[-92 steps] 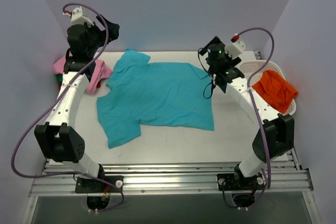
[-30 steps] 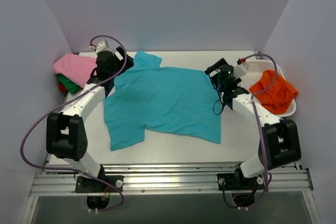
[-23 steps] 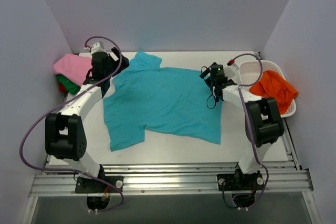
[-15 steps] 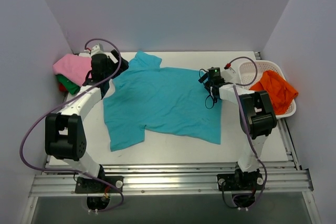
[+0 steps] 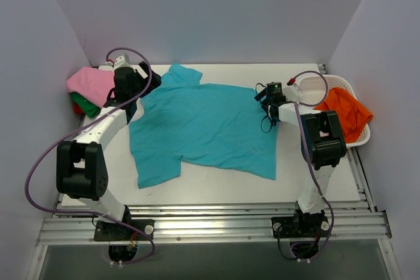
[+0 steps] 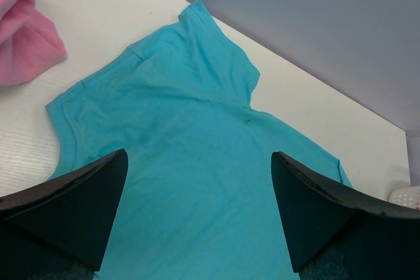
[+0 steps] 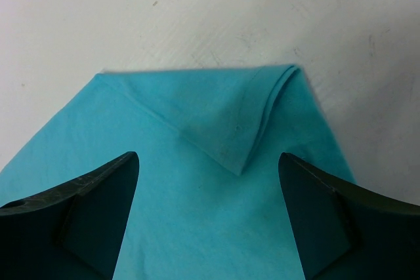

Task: Fold and stack the t-shirts
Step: Flatten the tshirt out

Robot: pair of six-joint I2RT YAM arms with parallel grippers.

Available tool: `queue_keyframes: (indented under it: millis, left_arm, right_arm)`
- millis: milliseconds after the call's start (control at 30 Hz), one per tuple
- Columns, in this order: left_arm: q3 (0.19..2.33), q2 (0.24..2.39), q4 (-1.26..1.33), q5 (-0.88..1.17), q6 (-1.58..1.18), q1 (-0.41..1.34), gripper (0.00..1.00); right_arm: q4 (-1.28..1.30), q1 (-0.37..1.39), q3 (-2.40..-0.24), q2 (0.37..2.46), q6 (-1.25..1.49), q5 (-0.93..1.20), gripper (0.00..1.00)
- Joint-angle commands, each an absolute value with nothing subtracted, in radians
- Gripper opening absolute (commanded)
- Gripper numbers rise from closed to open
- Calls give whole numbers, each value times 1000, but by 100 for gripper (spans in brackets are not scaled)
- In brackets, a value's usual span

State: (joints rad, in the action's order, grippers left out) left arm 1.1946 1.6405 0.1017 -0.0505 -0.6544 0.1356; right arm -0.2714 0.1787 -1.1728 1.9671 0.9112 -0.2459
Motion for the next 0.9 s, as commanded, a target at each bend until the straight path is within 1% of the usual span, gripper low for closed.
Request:
queue_keyframes:
  millis: [0,867]
  left_arm:
    - [1196,1638,158,-37,-660,130,99]
    - [1196,1660,173,-38,-655,130,100]
  right_arm:
    - [-278,167,-1190,1968,904,-249,82]
    - [-291,153,-1249,2034,903,-218,80]
